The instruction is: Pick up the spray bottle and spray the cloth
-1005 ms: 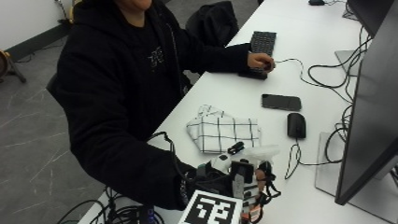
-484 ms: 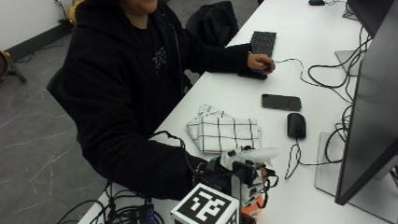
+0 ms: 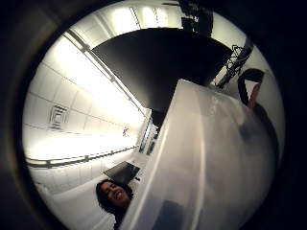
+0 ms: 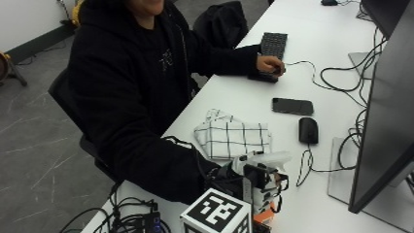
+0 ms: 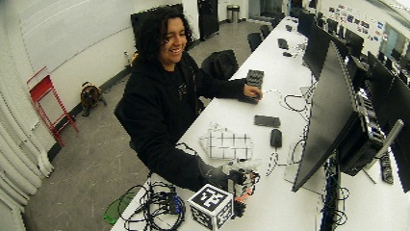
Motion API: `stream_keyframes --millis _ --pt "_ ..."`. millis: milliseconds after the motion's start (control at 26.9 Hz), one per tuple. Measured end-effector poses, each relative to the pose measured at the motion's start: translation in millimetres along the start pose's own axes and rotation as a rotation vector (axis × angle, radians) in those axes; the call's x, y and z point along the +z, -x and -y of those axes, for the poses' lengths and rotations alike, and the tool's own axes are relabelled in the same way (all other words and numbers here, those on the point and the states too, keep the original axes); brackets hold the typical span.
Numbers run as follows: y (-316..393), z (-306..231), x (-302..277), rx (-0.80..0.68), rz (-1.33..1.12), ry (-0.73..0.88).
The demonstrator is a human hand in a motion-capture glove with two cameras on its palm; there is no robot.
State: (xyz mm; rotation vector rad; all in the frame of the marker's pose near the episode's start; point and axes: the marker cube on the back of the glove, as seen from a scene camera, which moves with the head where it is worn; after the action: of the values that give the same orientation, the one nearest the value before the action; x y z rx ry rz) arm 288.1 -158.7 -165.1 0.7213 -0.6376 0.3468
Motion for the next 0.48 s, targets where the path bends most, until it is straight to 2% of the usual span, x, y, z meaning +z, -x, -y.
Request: stream_keyframes --millis 298,372,484 --pt "16.8 -14.8 21.9 -0.005 0.025 -0.002" --pt "35.1 -21.9 32.5 -0.036 0.015 0.058" --pt "67.1 -47.5 36.4 -0.064 -0.056 0.245"
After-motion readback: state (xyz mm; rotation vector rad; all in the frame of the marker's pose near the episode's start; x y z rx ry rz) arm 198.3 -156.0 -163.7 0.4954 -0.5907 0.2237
